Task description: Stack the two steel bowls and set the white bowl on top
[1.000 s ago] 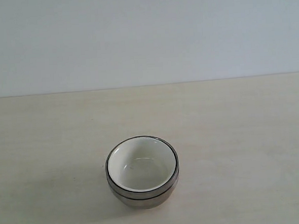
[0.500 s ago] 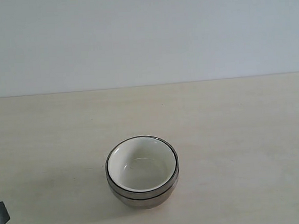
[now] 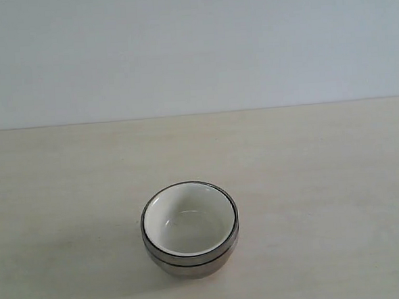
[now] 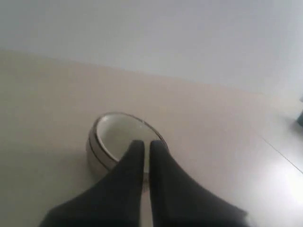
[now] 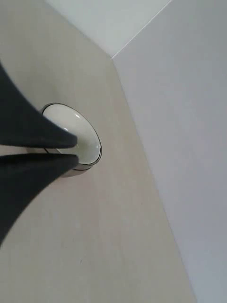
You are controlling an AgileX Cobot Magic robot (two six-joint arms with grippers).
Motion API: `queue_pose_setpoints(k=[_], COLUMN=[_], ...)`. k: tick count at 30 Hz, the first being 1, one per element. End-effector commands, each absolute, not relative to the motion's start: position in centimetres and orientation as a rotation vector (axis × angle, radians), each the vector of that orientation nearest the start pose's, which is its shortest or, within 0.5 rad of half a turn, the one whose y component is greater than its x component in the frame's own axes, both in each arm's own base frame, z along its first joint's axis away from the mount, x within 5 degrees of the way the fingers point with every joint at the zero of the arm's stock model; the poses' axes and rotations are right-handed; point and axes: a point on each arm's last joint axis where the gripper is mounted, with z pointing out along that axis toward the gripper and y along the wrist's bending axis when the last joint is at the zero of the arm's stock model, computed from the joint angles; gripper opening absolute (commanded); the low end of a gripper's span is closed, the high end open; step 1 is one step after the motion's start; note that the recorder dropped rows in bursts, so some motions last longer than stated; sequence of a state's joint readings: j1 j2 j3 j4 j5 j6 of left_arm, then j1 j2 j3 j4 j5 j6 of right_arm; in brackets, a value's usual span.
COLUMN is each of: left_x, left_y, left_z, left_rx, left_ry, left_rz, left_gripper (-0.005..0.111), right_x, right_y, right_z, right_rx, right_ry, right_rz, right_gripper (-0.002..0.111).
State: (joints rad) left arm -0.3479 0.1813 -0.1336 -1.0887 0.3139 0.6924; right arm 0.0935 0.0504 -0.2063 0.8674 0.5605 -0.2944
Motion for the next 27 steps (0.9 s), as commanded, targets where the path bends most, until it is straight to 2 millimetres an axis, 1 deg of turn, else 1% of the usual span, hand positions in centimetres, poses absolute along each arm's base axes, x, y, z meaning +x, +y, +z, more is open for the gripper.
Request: queue_pose_setpoints(k=[1, 3, 7, 12, 15, 18, 21, 22, 25, 27], left_x=[4.7, 4.5, 4.7, 4.8, 5.0, 5.2, 5.5, 5.7, 5.7, 5.7], left_y=[-2.6, -1.8, -0.7, -0.3, -0.3, -0.3, -0.2, -0.2, -0.3, 0.0], left_z=[24.6, 25.0, 25.3, 25.1, 24.5, 23.3, 21.8, 20.7, 20.6, 20.7], left_rx=[0.040, -0.048, -0.171, -0.228, -0.218, -0.204, -0.213, -0.225, -0.186, -0.191], left_ry=[1.515, 1.443, 1.391, 1.394, 1.425, 1.463, 1.506, 1.535, 1.554, 1.538], left_rz=[-0.564, -0.478, -0.352, -0.242, -0.203, -0.172, -0.163, -0.169, -0.145, -0.110], left_gripper=[0.004, 0.004, 0.004, 0.004, 0.004, 0.004, 0.004, 0.004, 0.004, 0.004], right_x=[3.6, 3.6, 3.6, 3.6, 3.6, 3.6, 3.6, 3.6, 3.6, 3.6], right_y=[4.1, 4.1, 4.1, 4.1, 4.1, 4.1, 4.1, 4.1, 4.1, 4.1], right_z=[24.5, 24.5, 24.5, 24.4, 24.4, 24.4, 24.4, 24.4, 24.4, 24.4], right_rx=[0.031, 0.031, 0.033, 0.031, 0.031, 0.031, 0.031, 0.031, 0.031, 0.031], right_ry=[1.761, 1.761, 1.762, 1.767, 1.767, 1.767, 1.767, 1.767, 1.767, 1.767], right_rz=[0.786, 0.786, 0.788, 0.789, 0.789, 0.789, 0.789, 0.789, 0.789, 0.789], right_gripper=[0.000, 0.000, 0.000, 0.000, 0.000, 0.000, 0.000, 0.000, 0.000, 0.000])
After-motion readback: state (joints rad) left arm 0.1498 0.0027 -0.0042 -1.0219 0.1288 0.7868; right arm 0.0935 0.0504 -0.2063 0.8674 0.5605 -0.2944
